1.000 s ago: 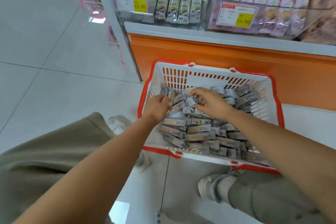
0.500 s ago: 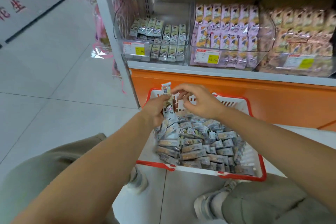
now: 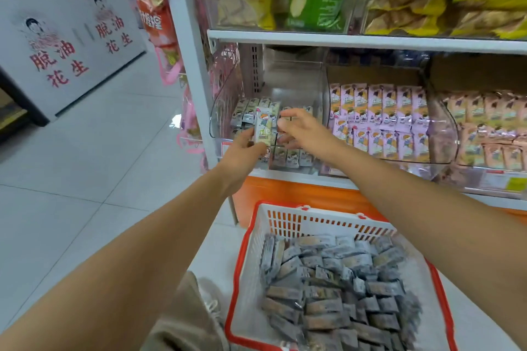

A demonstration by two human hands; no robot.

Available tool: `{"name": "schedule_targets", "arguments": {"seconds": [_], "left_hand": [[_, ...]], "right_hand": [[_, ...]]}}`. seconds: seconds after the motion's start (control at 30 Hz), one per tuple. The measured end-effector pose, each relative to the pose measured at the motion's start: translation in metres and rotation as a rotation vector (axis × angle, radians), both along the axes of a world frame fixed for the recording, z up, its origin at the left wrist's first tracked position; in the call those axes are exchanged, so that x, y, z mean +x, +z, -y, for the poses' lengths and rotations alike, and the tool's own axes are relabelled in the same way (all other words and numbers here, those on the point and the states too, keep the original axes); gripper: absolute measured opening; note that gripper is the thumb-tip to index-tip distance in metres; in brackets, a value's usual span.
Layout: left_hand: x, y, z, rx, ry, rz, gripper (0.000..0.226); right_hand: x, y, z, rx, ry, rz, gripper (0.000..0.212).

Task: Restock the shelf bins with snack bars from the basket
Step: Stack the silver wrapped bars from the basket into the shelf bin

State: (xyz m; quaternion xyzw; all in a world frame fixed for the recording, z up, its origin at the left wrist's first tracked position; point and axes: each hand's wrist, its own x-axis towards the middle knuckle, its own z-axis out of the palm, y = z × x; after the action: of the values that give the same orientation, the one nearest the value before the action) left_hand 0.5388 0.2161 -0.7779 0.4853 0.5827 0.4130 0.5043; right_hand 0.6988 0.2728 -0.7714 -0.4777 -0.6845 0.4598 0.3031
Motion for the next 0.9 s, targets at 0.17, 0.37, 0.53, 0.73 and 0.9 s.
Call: {"name": "schedule_targets", "arguments": {"seconds": [0.17,0.37,0.53,0.73,0.9], "left_hand": [[-0.004,0.0,-0.032,0.133,-0.052,-0.089,0.042],[-0.026,-0.021,-0.05,0.474,-0.001,-0.973,0.038],[-0.04,-0.056,-0.047,0.562,-0.089,-1.162,0.059],[-0.044,-0.07,-0.047,0.663,-0.058,-1.216,0.048],[-0.041,-0.07,-0.047,0.677,-0.029,-1.208,0.046]], "right_hand": [[-0.027,0.0,-0.038,-0.219,-0.091,-0.178,0.044],[-0.035,-0.017,-0.093,-0.166,-0.42,-0.057,0.04],[-0.032,-0.032,-0.123,-0.079,-0.557,0.167,0.032],[-0.039,-0.046,-0.149,-0.042,-0.623,0.313,0.029],[-0.041,-0.047,-0.153,-0.031,-0.543,0.361,0.036]]}}
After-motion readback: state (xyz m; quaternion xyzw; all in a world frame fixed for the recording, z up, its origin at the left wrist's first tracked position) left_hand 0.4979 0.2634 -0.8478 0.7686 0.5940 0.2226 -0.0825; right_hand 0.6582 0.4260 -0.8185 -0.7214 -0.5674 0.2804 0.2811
